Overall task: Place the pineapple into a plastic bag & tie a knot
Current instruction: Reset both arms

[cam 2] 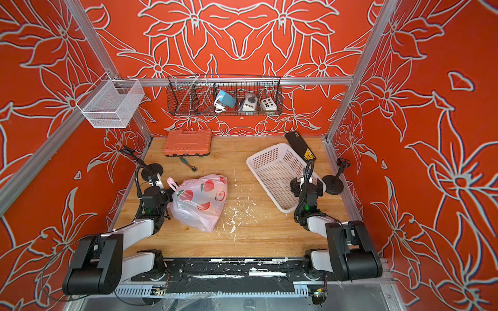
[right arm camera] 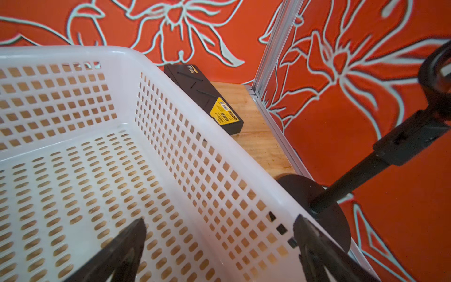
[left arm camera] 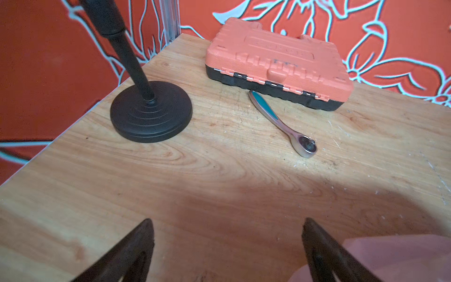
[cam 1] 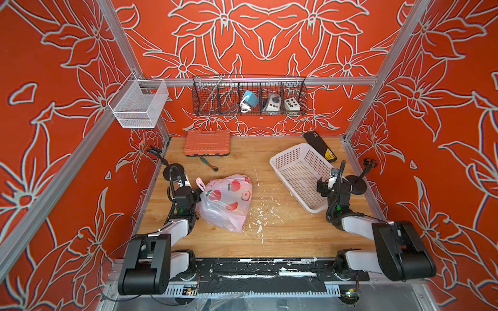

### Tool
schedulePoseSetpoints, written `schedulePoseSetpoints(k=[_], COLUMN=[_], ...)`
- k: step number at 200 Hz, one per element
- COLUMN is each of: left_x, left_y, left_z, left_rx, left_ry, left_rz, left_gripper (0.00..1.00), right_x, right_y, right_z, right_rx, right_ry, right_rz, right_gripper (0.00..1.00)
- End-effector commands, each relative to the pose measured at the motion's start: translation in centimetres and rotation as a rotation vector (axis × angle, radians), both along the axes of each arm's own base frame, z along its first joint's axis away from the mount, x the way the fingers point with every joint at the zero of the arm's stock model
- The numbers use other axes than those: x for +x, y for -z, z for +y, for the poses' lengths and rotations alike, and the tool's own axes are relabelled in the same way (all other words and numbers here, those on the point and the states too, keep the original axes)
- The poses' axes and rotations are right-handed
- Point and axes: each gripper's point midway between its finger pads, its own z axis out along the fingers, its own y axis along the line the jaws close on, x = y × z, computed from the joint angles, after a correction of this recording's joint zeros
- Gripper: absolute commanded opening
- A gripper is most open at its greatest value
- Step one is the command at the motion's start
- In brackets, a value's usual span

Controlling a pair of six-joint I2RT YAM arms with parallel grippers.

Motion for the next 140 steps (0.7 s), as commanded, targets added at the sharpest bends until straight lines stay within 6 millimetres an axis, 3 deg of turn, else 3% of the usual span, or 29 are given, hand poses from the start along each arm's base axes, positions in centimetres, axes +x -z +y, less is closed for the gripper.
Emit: schedulePoseSetpoints(k=[1, 31, 140], left_x=[0.4, 2.0, 2.0], left_y=[0.6, 1.0, 1.0], left_z=[-0.9, -2.0, -2.0], left_rx=[0.031, 0.093, 0.09], left_ry=[0.055, 0.083, 0.084], left_rz=[-0.048, 0.018, 0.032], left_gripper=[0.94, 0.97, 0.99], right_x=[0.0, 0.4, 0.5], right_y=[1.7, 2.0, 2.1], right_z=[0.6, 0.2, -0.7], right_rx=[0.004, 0.011, 0.029], right_ry=[-0.038, -0.008, 0.033], right_rz=[0.025, 0.054, 0.073], right_gripper=[0.98, 0.98, 0.98])
